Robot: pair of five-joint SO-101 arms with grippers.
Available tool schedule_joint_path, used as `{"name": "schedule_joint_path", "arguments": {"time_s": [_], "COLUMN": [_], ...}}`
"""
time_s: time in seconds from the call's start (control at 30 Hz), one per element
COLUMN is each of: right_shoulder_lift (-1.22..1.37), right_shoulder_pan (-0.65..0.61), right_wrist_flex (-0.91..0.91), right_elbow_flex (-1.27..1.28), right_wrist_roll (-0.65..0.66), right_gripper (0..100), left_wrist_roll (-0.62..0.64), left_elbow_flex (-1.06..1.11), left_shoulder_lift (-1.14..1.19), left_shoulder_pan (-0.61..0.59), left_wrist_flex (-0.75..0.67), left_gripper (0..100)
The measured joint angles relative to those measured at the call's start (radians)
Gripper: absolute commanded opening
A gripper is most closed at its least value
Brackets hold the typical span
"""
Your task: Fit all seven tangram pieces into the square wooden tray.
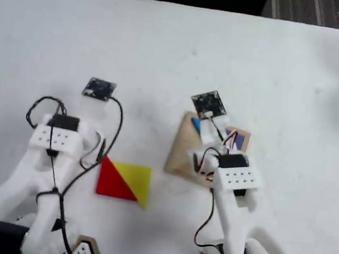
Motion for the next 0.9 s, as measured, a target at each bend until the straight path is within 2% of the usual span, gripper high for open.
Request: {"name": "schedule_joint_path", "arguments": {"time_s": [0.13,0.2,0.4,0.57,0.73,0.9], "right_shoulder_lift": [0.000,0.000,0.000,0.000,0.000,0.000], "right_shoulder_pan": [0.000,0.002,0.002,0.002,0.002,0.002], "right_wrist_flex": [0.000,0.000,0.000,0.000,0.000,0.000], "right_elbow_flex": [0.000,0.000,0.000,0.000,0.000,0.000], "right_wrist_roll": [0.000,0.000,0.000,0.000,0.000,0.000], "right_gripper": [1.9,1.8,1.8,1.8,1.8,1.8], "left_wrist_roll": [0.104,0.170,0.255,0.259,0.192,0.127], "left_elbow_flex": [0.002,0.002,0.029,0.089,0.075,-0.038], "left_shoulder_lift": [-0.015,-0.015,-0.015,-0.011,0.120,0.315], "left_shoulder_pan": [0.068,0.109,0.204,0.201,0.100,0.074], "left_wrist_flex": [0.025,0.069,0.098,0.040,0.038,0.057], "left_gripper": [35,38,32,30,29,29]}}
